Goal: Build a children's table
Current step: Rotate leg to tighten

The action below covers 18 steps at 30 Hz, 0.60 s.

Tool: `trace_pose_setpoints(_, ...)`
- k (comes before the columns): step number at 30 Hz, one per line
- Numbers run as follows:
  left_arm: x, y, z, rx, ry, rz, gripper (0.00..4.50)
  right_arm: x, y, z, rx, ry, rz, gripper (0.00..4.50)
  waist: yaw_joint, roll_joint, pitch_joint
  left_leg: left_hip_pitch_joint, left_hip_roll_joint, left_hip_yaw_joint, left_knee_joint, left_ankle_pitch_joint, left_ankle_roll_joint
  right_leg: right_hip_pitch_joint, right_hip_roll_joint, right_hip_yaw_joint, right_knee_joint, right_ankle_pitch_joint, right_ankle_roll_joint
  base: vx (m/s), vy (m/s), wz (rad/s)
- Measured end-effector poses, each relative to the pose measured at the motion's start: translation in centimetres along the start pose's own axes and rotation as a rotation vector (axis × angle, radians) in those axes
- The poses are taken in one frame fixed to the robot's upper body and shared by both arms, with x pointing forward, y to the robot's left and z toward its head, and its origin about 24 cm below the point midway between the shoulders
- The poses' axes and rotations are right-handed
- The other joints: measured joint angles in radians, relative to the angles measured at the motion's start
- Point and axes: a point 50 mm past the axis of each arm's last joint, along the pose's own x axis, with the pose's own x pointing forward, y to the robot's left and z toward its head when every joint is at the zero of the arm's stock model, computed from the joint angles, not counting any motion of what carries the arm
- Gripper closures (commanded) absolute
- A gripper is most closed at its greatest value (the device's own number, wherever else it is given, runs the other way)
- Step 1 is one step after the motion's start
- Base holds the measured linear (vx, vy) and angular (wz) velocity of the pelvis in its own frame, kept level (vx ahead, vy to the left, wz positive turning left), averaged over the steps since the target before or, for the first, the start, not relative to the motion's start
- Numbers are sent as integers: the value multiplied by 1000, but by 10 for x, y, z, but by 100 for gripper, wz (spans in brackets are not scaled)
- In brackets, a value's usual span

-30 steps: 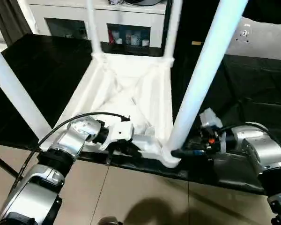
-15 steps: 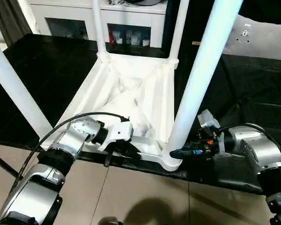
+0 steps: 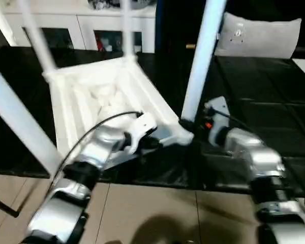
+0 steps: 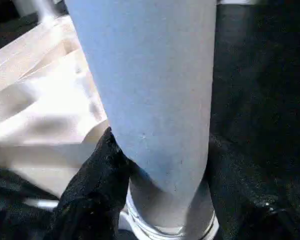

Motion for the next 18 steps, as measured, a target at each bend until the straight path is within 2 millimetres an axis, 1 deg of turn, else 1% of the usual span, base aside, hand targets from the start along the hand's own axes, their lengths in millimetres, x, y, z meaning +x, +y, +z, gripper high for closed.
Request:
trace_pose_setpoints(1, 1, 0, 1, 2, 0, 8, 450, 1, 0, 0, 2, -6, -10, 182, 0, 0, 0, -1, 0, 0, 0, 0, 0, 0, 0, 0, -1, 0, 0, 0, 0, 0)
trace_pose_setpoints(2, 1, 0, 2, 8, 0, 15, 450, 1, 1, 0, 14, -17, -15, 179, 0, 0, 0, -1, 0, 0, 0, 0, 1, 0, 0, 0, -1, 0, 0, 0, 0, 0)
trace_pose_setpoints(5, 3, -2, 4, 46, -3, 8, 450, -4, 1, -2, 24, -48, -12, 155, 5, 1, 0, -5, 0, 0, 0, -1, 2, -2, 0, 0, -1, 1, 0, 0, 0, 0)
trace_pose_setpoints(7, 2, -3, 4, 95, -8, -13, 450, -12, -3, -3, 16, -55, 31, 146, 11, 1, 0, -7, 0, -1, 0, -1, 2, -3, 0, 0, -1, 1, 0, 0, 0, 0)
trace_pose_setpoints(8, 1, -3, 4, 102, -9, -16, 450, -13, -3, -4, 15, -55, 46, 135, 14, 1, 0, -7, 0, -1, 0, -1, 2, -3, 0, 0, -1, 0, 0, 0, 0, 0)
trace_pose_setpoints(9, -1, -3, 3, 117, -7, -25, 450, -16, -4, -4, 8, -53, 71, 113, 16, 1, 0, -7, 0, -1, 0, -1, 3, -4, 0, 0, -1, 0, 0, 0, 0, 0)
trace_pose_setpoints(10, -5, -1, 1, 137, 3, -35, 450, -21, -8, -5, -22, -40, 97, 106, 21, 1, 0, -7, 0, 0, 0, -1, 3, -4, 0, 0, -1, 0, 0, 0, 0, 0)
trace_pose_setpoints(14, -19, 1, -7, 242, 12, -114, 450, -36, -12, -2, -157, 8, 247, 106, 31, 0, 1, -7, 0, 0, 0, -1, 3, -3, 0, 0, -1, 0, 0, 0, 0, 0)
trace_pose_setpoints(18, -25, 0, -9, 323, 18, -189, 450, -46, -12, 0, -226, 42, 380, 106, 54, 0, 1, -7, 0, 0, 2, -1, 3, -3, 0, 0, -1, 1, 0, 0, 0, 0)
